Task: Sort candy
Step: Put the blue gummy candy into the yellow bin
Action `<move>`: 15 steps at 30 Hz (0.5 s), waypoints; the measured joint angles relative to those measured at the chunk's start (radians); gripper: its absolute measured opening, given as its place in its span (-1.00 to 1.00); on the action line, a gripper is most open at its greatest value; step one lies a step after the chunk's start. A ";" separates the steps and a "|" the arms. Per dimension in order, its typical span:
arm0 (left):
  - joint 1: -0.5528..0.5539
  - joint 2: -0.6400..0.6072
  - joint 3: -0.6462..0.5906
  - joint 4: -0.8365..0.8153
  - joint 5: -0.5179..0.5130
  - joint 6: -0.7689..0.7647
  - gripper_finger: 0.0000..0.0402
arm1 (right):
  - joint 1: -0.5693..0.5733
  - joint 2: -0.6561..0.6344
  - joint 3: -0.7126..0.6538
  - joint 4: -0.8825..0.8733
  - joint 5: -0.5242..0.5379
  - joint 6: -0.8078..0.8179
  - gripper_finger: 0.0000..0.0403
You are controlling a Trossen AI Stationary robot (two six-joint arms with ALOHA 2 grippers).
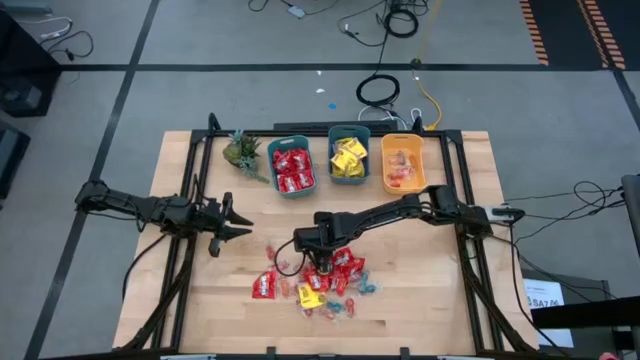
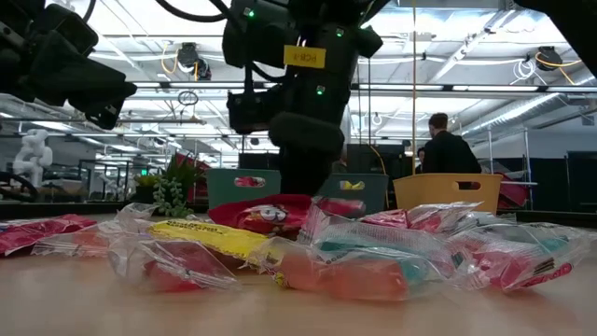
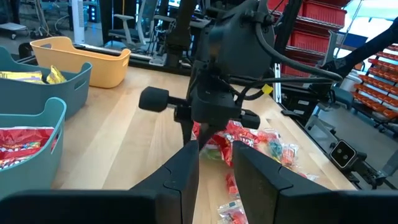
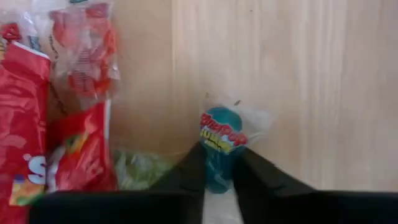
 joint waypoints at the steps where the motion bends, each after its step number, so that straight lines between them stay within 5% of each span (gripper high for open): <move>1: 0.000 0.000 0.000 0.000 0.000 0.000 -0.47 | -0.002 -0.007 -0.001 -0.007 0.001 -0.001 -0.88; 15: 0.000 0.000 0.000 0.000 0.000 0.001 -0.47 | -0.047 -0.278 -0.002 -0.107 0.069 0.093 -0.98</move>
